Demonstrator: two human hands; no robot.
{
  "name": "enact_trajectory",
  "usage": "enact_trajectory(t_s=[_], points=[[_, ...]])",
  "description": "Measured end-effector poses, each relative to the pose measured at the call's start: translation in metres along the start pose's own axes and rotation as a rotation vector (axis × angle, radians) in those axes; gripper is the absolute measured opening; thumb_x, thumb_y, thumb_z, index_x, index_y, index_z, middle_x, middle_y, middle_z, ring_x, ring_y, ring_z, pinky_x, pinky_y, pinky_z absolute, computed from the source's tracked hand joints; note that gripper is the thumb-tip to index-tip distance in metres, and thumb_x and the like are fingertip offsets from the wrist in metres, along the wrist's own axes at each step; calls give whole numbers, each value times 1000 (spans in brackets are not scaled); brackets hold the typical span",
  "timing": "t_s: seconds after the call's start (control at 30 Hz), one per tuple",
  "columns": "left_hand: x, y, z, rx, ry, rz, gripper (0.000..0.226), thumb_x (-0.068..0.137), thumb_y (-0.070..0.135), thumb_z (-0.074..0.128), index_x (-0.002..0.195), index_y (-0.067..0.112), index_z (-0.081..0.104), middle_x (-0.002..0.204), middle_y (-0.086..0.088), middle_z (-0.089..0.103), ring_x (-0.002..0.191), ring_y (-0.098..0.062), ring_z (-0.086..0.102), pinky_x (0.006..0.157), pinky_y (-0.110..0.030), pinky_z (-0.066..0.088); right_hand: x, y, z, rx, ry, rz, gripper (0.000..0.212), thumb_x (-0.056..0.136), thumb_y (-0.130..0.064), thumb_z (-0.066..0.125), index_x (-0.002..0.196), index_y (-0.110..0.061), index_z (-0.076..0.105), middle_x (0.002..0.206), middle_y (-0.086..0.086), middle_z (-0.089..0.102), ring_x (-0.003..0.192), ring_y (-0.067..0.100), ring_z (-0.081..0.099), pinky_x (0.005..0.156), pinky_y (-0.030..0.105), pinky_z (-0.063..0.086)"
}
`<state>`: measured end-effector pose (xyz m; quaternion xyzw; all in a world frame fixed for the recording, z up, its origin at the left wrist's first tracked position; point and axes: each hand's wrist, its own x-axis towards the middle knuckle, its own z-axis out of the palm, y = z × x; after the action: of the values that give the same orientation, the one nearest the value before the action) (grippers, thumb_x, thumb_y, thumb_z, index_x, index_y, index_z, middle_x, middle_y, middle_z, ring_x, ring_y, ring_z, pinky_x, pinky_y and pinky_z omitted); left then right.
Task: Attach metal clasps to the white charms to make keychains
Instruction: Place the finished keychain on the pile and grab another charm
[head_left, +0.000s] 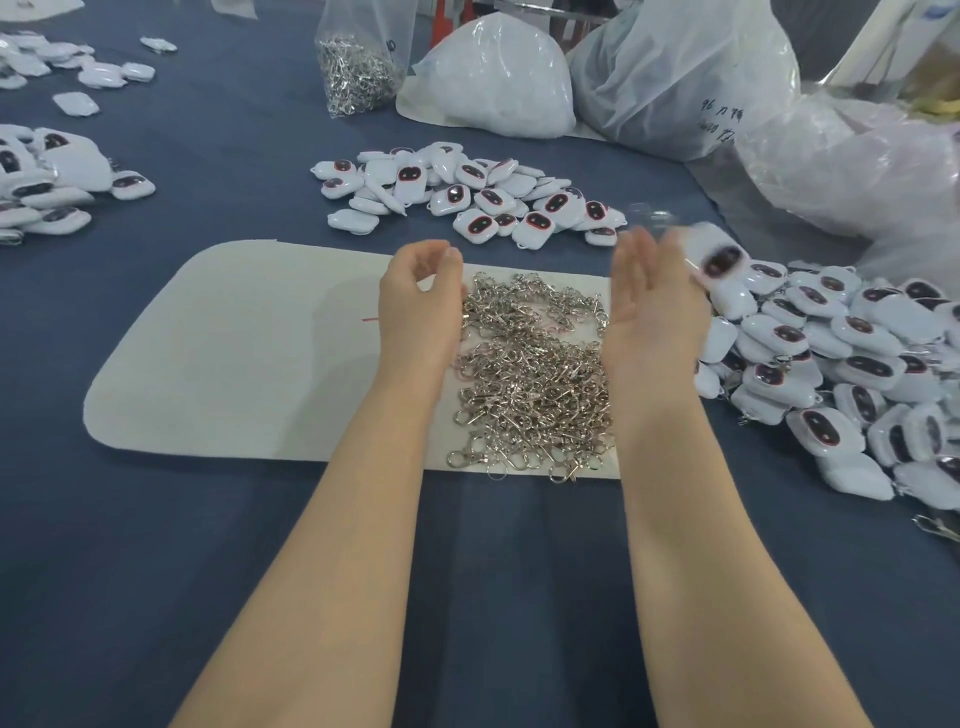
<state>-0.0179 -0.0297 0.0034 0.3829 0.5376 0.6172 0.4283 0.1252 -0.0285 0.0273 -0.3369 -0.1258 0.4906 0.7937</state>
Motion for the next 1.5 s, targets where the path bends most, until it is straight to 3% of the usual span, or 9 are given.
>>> enact_trajectory(t_s=[0.13, 0.27, 0.53, 0.77, 0.93, 1.03, 1.17, 1.37, 1.5], points=[[2, -3, 2, -25, 46, -44, 9, 96, 20, 49, 98, 26, 56, 116, 1, 61, 67, 1, 59, 49, -10, 45, 2, 5, -5, -103, 56, -6, 40, 96, -9, 53, 134, 0, 42, 113, 14, 60, 89, 18, 68, 84, 24, 56], [1, -5, 3, -27, 84, -51, 11, 95, 17, 47, 98, 23, 55, 116, -2, 61, 70, -2, 59, 44, -11, 42, -1, 22, 5, -797, -36, -189, 31, 94, -10, 51, 125, -10, 55, 117, 4, 64, 93, 8, 62, 86, 23, 52], [3, -12, 2, 83, 239, 24, 15, 92, 11, 45, 96, 21, 55, 92, 14, 57, 84, -10, 61, 87, -34, 49, 46, 66, 38, -1779, -264, -219, 46, 99, -34, 38, 144, -26, 38, 143, 15, 45, 136, 32, 33, 113, 41, 24], [9, -13, 2, 61, 268, -9, 17, 91, 10, 45, 95, 23, 56, 90, 16, 57, 81, -5, 59, 86, -34, 48, 72, 90, 57, -1857, -115, -51, 55, 100, -51, 23, 141, -20, 42, 154, 17, 21, 144, 34, 9, 117, 54, -1], [10, -13, 4, 35, 258, 10, 17, 91, 8, 45, 97, 19, 56, 88, 15, 56, 79, -3, 58, 78, -25, 45, 77, 89, 57, -1741, -20, -223, 45, 100, -39, 34, 118, -7, 59, 135, 19, 45, 123, 33, 43, 110, 44, 29], [10, -14, 3, 22, 242, 22, 15, 92, 9, 46, 99, 19, 55, 92, 14, 57, 77, 3, 56, 75, -20, 44, 68, 83, 53, -1488, -102, -304, 34, 99, -23, 38, 71, -11, 51, 90, 14, 53, 71, 17, 43, 73, 29, 38], [7, -11, 4, 63, 165, 54, 24, 95, 17, 50, 118, 23, 53, 104, 12, 55, 74, 14, 52, 68, -4, 40, 44, 55, 47, -1158, -214, -247, 19, 89, -9, 46, 88, -21, 61, 81, -6, 57, 78, 18, 63, 70, 31, 51], [-6, -2, 6, 172, -41, 114, 44, 94, 34, 55, 136, 30, 44, 114, 10, 53, 86, 3, 57, 84, -40, 55, 4, 20, 32, -1292, -605, -203, 20, 83, -5, 52, 80, -24, 57, 81, -5, 63, 67, 9, 58, 61, 19, 50], [-6, 1, 4, 191, -40, 105, 19, 93, 21, 57, 111, 25, 59, 96, 6, 60, 82, -13, 63, 78, -41, 56, -4, 21, 20, -1207, -520, -186, 16, 88, -7, 56, 95, -22, 57, 100, -1, 66, 85, 12, 62, 78, 28, 54]])
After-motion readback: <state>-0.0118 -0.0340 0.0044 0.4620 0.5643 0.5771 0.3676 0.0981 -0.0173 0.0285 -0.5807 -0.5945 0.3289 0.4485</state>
